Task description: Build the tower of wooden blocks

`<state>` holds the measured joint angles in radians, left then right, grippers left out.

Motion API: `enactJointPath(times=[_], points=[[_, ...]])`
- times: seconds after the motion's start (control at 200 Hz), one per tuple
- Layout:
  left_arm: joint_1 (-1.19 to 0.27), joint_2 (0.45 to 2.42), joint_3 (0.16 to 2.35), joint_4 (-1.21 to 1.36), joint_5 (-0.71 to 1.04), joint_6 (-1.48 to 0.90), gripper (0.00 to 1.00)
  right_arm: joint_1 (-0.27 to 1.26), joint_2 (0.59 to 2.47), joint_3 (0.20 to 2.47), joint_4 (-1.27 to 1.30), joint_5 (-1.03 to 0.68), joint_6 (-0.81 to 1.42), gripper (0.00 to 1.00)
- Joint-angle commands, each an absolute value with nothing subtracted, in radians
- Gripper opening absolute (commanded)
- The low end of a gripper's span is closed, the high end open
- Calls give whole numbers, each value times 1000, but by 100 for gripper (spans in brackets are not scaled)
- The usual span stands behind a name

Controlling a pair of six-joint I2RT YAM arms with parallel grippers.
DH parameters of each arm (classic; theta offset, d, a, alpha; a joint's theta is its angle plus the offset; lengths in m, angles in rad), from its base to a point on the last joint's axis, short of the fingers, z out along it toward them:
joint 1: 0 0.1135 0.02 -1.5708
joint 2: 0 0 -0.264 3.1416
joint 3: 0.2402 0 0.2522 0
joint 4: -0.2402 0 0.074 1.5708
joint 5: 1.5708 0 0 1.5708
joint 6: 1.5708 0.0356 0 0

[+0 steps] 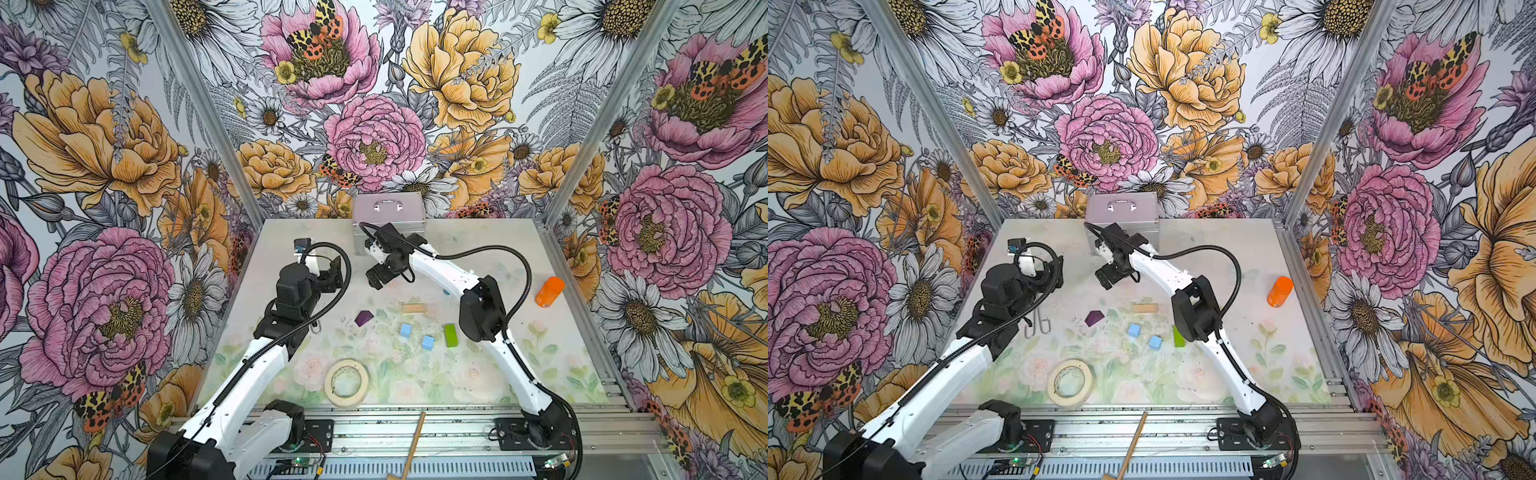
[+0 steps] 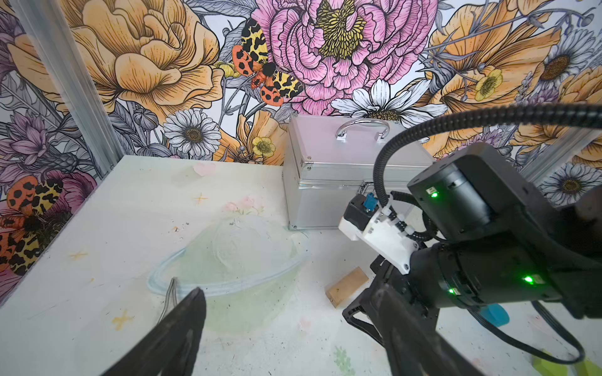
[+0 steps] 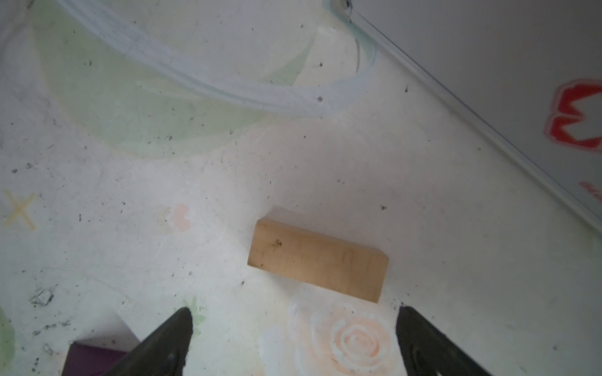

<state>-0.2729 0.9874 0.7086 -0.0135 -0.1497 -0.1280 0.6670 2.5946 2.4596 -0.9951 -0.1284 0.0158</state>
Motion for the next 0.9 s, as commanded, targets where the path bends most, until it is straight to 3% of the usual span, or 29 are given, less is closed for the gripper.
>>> enactJointPath(times=[0.0,0.355,0.896], points=[[-274,975,699,0,-173,-116,84,672,2642,2527,-995,-98,12,100],[-271,979,699,-2,-176,-115,84,672,2721,2619,-993,-16,62,100],[-265,983,696,0,-173,-114,84,677,2767,2651,-991,-35,96,99]])
